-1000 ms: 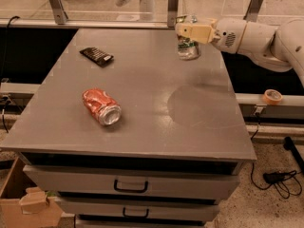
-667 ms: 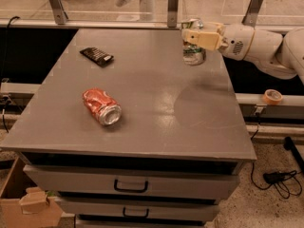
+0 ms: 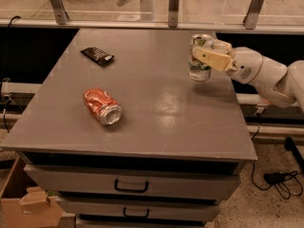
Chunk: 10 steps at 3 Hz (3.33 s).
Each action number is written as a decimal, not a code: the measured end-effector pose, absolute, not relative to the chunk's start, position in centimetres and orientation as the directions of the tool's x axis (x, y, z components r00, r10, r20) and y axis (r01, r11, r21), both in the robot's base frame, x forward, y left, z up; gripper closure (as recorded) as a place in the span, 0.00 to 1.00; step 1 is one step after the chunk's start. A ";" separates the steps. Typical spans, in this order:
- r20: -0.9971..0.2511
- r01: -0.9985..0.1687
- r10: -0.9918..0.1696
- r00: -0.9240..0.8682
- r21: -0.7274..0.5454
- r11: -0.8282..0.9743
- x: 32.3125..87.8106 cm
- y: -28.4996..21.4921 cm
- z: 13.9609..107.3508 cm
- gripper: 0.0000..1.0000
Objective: Place 7up can upright
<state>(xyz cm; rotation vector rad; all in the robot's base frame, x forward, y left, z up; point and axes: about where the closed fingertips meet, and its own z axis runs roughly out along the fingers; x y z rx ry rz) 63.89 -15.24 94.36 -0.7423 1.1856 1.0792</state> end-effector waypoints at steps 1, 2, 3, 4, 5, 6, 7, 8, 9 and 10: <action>-0.962 -0.944 0.271 0.024 0.068 0.324 62.6 -15.1 93.0 0.82; -0.971 -0.949 0.240 0.026 0.051 0.311 61.5 -14.8 91.3 0.58; -0.978 -0.952 0.206 0.039 0.026 0.303 60.8 -15.0 90.0 0.35; -0.981 -0.952 0.186 0.053 0.007 0.307 60.5 -15.9 89.4 0.12; -0.981 -0.953 0.188 0.052 0.007 0.302 60.5 -15.5 89.5 0.00; -0.981 -0.953 0.188 0.052 0.007 0.302 60.5 -15.5 89.5 0.00; -0.993 -0.937 0.094 0.075 -0.038 0.346 61.4 -16.9 91.5 0.00; -0.989 -0.871 -0.087 0.119 -0.146 0.468 63.2 -21.5 96.6 0.00; -0.935 -0.770 -0.308 0.178 -0.327 0.549 64.8 -25.6 103.8 0.00; -0.838 -0.635 -0.476 0.265 -0.523 0.568 65.1 -28.2 112.4 0.00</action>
Offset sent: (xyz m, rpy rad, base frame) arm -0.0365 0.0002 -0.0538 -0.0644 -0.0238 0.0422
